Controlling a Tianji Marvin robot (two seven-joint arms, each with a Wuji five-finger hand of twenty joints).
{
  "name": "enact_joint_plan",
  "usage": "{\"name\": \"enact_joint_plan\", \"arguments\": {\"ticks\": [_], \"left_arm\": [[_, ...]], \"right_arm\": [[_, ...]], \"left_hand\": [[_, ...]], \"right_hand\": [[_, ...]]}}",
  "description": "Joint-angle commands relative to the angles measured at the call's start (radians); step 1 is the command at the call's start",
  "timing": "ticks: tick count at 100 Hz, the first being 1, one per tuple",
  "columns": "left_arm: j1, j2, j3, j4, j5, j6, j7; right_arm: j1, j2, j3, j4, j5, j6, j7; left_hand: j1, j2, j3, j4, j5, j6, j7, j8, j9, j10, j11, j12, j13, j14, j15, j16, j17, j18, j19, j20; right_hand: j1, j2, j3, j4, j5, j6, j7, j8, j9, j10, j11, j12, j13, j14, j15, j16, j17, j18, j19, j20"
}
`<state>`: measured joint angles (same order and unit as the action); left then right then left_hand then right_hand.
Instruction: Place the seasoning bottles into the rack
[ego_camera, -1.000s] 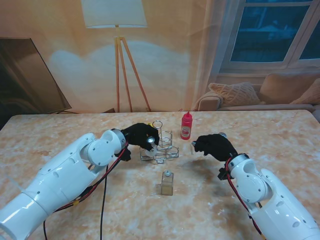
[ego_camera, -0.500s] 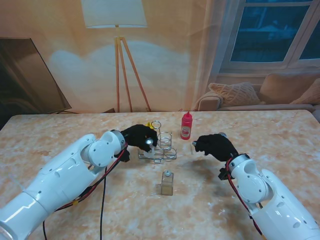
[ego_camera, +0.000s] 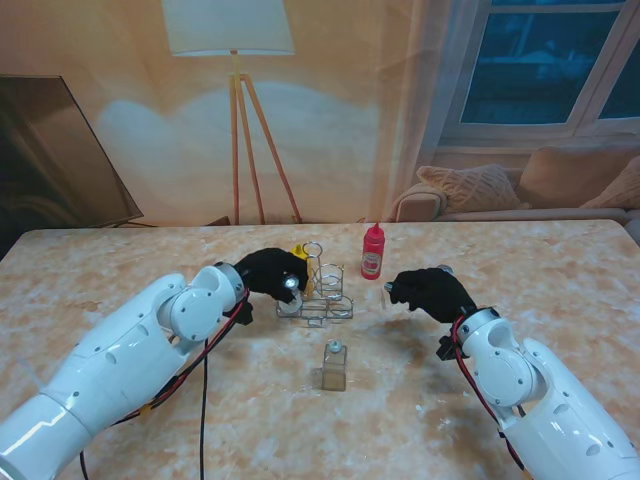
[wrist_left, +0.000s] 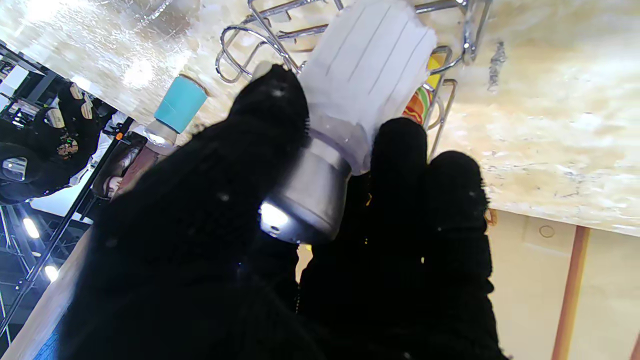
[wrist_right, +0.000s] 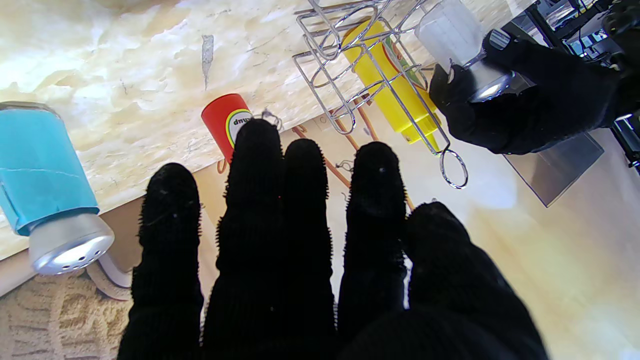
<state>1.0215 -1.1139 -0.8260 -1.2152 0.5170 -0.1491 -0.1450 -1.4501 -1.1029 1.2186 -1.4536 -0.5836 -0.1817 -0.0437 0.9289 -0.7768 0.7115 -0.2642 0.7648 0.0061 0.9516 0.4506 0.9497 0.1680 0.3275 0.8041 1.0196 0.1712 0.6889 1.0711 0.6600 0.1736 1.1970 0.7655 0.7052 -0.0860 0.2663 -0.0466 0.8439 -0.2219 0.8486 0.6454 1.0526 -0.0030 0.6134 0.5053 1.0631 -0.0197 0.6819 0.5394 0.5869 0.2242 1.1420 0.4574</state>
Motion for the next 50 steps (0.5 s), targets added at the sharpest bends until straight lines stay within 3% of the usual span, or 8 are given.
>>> {"name": "enact_joint_plan", "arguments": {"ticks": [1, 50], "left_arm": [[0.006, -0.001, -0.004, 0.003, 0.005, -0.004, -0.006], [0.003, -0.012, 0.009, 0.049, 0.015, -0.031, 0.051]], "right_arm": [[-0.01, -0.005, 0.0, -0.003, -0.004, -0.005, 0.01], [-0.011, -0.005, 0.002, -0.003, -0.005, -0.007, 0.01]], "left_hand": [[0.05, 0.0, 0.124, 0.0, -0.009, -0.007, 0.111, 0.049, 0.055, -0.039, 0.166, 0.078, 0.031, -0.054, 0.042, 0.009, -0.01, -0.033, 0.011, 0.022], [0.03, -0.03, 0.161, -0.012, -0.049, -0.027, 0.197, 0.075, 0.029, -0.051, 0.238, 0.109, 0.015, -0.065, 0.056, 0.03, -0.027, -0.041, 0.007, 0.029]], "right_hand": [[0.002, -0.007, 0.005, -0.025, 0.005, -0.011, 0.013, -0.002, 0.027, -0.011, 0.013, 0.035, 0.021, -0.013, 0.015, 0.027, 0.0, 0.006, 0.021, 0.003], [0.001, -0.008, 0.006, -0.026, 0.005, -0.013, 0.014, -0.002, 0.027, -0.011, 0.014, 0.035, 0.021, -0.014, 0.015, 0.027, 0.0, 0.006, 0.021, 0.003]]}}
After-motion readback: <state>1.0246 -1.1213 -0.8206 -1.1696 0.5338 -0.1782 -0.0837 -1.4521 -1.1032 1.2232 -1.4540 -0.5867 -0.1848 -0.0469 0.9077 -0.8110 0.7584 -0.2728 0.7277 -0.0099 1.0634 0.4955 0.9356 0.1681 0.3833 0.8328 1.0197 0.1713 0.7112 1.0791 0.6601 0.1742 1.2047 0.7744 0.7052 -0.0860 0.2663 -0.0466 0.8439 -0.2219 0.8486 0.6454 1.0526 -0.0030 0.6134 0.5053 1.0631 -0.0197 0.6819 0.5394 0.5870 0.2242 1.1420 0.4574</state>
